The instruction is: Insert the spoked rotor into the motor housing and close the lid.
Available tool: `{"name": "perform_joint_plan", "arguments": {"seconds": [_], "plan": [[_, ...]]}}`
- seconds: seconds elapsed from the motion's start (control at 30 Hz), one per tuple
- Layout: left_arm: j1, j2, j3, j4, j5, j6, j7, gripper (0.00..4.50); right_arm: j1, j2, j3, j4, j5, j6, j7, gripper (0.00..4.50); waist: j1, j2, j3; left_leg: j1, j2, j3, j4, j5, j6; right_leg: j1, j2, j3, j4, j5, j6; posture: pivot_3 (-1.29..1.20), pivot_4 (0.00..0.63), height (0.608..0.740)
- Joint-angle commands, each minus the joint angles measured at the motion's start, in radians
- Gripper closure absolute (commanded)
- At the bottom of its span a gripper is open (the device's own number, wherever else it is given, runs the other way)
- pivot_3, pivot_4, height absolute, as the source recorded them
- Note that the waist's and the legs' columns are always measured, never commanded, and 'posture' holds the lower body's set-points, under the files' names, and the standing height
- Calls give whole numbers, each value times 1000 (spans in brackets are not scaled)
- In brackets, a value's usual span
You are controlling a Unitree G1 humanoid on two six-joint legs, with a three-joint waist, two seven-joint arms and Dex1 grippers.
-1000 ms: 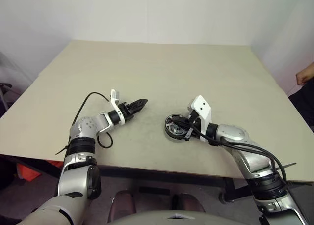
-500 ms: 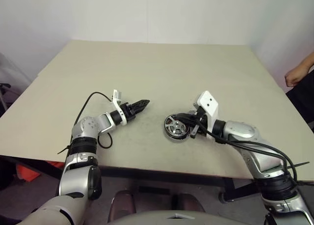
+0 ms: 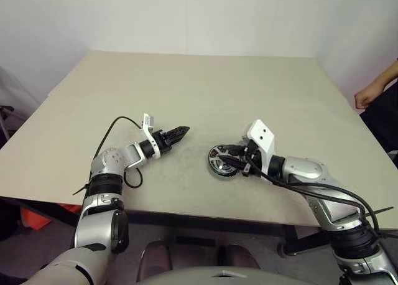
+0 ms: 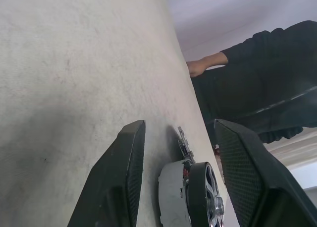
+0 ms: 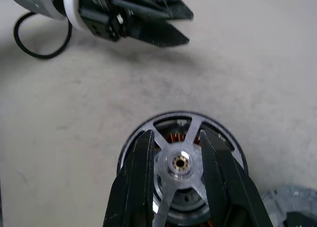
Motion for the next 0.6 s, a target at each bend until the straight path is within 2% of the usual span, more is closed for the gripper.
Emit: {"name": "perform_joint_plan", "arguments": {"seconds": [0.03,0.37,0.47,0.53,0.6], "plan": [[-15,14,1,-12,-7,-12,-7,2162,1,8,1,6,-2,-22,-3,2893,0,0,0,0,0,0,0,0,0,0,0,0,0,0,0,0,0,740],[-14,12,-1,-13,-6,-15,-3,2162,16,2,9,41,-26,-51,7,2893,0,0,0,0,0,0,0,0,0,0,0,0,0,0,0,0,0,740],[-17,12,-5,-9,-3,-17,-5,2162,17,2,7,39,-25,-55,8,3469,0,0,0,0,0,0,0,0,0,0,0,0,0,0,0,0,0,740],[-17,13,-8,-7,-1,-18,-7,2162,18,0,2,32,-21,-58,11,4118,0,0,0,0,0,0,0,0,0,0,0,0,0,0,0,0,0,740],[-17,12,-13,-5,0,-19,-9,2162,15,0,-3,30,-18,-58,11,4249,0,0,0,0,0,0,0,0,0,0,0,0,0,0,0,0,0,740]]}}
